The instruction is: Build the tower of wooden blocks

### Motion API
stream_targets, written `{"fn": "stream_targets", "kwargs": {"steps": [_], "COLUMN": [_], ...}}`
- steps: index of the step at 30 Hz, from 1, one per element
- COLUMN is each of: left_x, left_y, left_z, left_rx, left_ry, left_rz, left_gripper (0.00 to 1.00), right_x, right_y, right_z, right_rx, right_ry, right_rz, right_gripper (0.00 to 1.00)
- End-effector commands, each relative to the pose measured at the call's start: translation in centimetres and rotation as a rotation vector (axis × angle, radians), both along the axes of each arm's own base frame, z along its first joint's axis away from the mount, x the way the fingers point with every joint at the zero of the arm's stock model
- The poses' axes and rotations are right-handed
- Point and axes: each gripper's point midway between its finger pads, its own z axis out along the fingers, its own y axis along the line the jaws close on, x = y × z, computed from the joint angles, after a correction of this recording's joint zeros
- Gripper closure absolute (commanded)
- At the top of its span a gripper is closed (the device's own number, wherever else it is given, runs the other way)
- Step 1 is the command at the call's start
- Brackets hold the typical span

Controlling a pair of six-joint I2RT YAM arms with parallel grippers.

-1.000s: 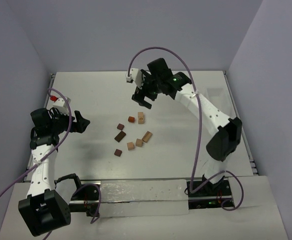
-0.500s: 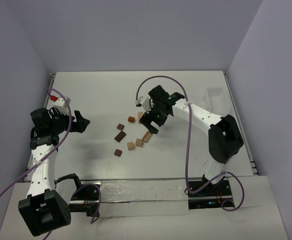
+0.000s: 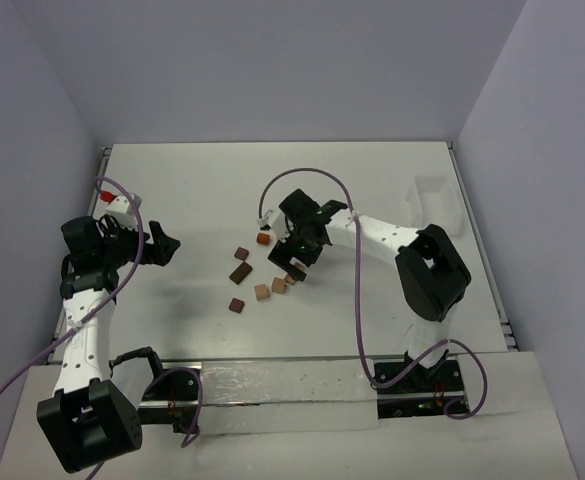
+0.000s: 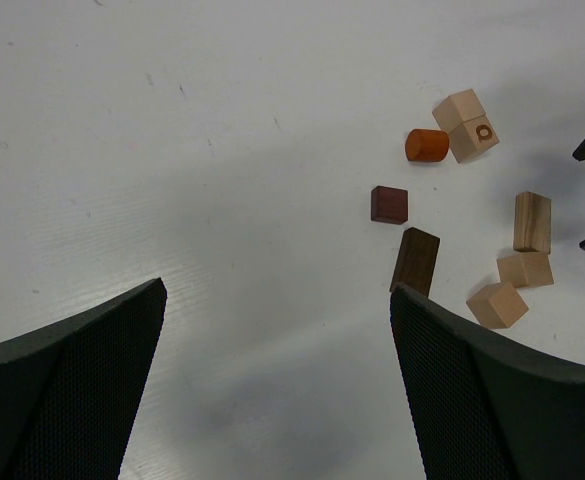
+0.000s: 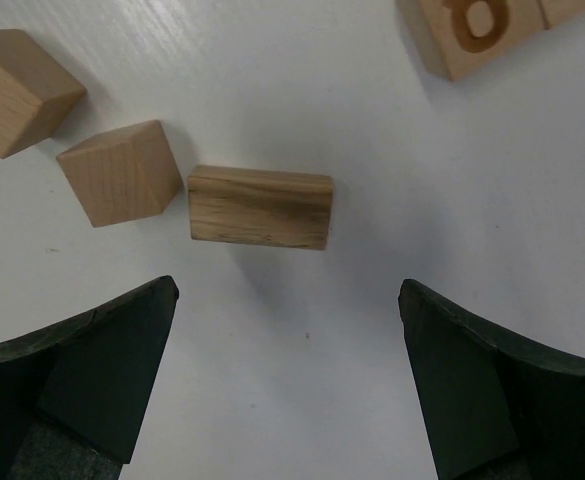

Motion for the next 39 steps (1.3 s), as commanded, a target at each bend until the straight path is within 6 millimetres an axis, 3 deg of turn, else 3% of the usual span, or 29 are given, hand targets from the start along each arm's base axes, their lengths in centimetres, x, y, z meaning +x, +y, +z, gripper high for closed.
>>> {"fn": "stream_targets", "kwargs": {"steps": [1, 6, 28, 36, 39], "left_x": [0.4, 0.5, 0.5, 0.4, 0.4], "left_y": [0.3, 0.2, 0.2, 0.2, 0.2], "left_z": [1.0, 1.1, 0.9, 0.9, 1.0], "left_rx": [0.013, 0.008, 0.011, 0.010, 0.012], "left_ry": [-0.051, -0.049, -0.047, -0.047, -0.048], "left_rz": [0.001, -0.001, -0.003, -0.003, -0.002], "left_gripper": [0.01, 0.01, 0.01, 0.01, 0.01], "right_x": [-0.2, -1.1, 0.8, 0.7, 0.1], "right_y": [1.1, 1.8, 2.8, 3.0, 2.9], "right_z": [-0.4, -1.3, -3.5, -3.4, -3.1], "right_rx": [0.016, 0.012, -0.016, -0.013, -0.006], "right_ry": [-0.014, 0.003, -0.009, -0.005, 0.012], "right_rz": [-0.008, -0.001, -0.039, -0.026, -0.006], "right_gripper": [0.00, 0.00, 0.01, 0.23, 0.37]}}
